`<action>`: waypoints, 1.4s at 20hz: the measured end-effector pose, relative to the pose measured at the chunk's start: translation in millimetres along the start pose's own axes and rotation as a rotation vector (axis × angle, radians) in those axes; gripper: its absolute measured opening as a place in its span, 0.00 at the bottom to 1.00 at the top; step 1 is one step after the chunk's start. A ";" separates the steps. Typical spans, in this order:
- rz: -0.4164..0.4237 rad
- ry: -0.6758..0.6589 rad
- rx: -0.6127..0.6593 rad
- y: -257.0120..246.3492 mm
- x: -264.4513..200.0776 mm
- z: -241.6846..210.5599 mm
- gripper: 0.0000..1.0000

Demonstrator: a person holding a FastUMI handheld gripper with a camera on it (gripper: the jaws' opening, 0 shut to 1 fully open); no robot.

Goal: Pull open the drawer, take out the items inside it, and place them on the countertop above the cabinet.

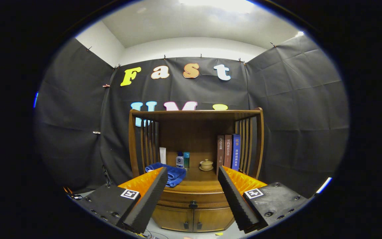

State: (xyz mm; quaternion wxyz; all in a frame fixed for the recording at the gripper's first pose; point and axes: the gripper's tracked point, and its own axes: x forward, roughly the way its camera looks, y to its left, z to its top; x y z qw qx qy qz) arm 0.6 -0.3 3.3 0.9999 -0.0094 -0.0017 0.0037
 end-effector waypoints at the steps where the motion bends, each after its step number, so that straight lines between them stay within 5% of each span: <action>1: 0.001 0.001 0.000 0.2 -0.6 0.0 0.99; 16: 0.004 0.020 0.003 1.2 2.6 -9.8 0.99; 28: -0.002 0.147 0.025 1.0 41.2 -97.0 0.99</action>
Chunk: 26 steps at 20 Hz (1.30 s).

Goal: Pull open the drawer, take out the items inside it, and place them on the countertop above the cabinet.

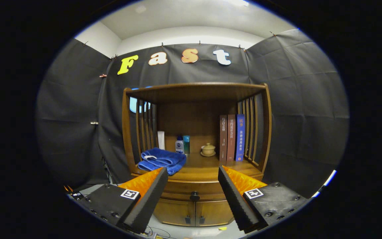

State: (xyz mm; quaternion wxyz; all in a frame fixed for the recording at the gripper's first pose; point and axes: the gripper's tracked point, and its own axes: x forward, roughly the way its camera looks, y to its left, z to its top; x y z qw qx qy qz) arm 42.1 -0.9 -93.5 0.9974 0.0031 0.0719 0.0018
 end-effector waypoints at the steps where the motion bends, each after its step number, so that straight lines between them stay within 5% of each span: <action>1: 0.000 0.029 0.007 2.0 10.9 -17.5 0.99; 10: -0.001 0.242 0.030 4.7 108.3 -148.6 1.00; 21: -0.035 0.389 0.072 -6.1 165.0 -235.7 0.95; 24: -0.024 0.409 0.064 -2.6 170.3 -247.2 0.61; 26: -0.038 0.405 0.028 -7.2 171.7 -246.0 0.48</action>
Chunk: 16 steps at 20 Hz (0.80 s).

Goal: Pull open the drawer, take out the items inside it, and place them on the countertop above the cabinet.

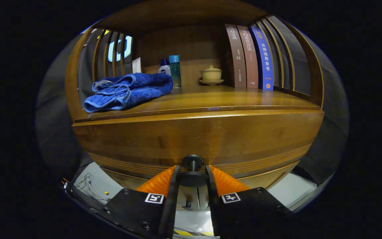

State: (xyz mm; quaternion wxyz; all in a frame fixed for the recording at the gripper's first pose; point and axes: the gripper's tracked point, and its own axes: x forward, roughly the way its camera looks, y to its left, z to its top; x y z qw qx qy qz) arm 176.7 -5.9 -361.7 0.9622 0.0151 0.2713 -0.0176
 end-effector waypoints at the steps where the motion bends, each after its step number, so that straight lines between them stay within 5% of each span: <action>1: -0.001 0.002 0.003 0.4 -3.5 -0.4 0.46; 13: -0.001 0.022 -0.006 2.5 -60.3 -25.2 0.43; 16: -0.002 0.032 0.004 2.0 -69.9 -29.6 0.32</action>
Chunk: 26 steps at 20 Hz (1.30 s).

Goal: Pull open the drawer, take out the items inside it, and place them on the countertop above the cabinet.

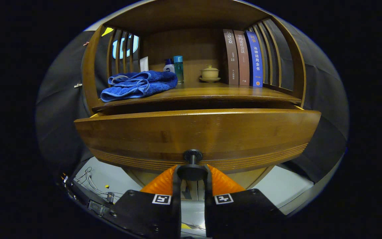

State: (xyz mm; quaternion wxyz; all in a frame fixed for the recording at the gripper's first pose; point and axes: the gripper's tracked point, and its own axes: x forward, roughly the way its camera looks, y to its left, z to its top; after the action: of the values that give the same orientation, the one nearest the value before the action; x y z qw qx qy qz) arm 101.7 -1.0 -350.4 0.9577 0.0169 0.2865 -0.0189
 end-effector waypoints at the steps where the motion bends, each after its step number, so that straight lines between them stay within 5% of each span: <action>1: 0.002 0.005 0.001 0.4 -4.4 -1.6 0.32; 25: -0.006 0.109 0.032 3.2 -105.9 -63.2 0.32; 26: -0.003 0.108 0.033 4.2 -106.0 -63.2 0.38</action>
State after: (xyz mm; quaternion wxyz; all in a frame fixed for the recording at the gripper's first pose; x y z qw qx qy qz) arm -21.2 8.7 -344.8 0.9405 0.0335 0.3373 -0.0241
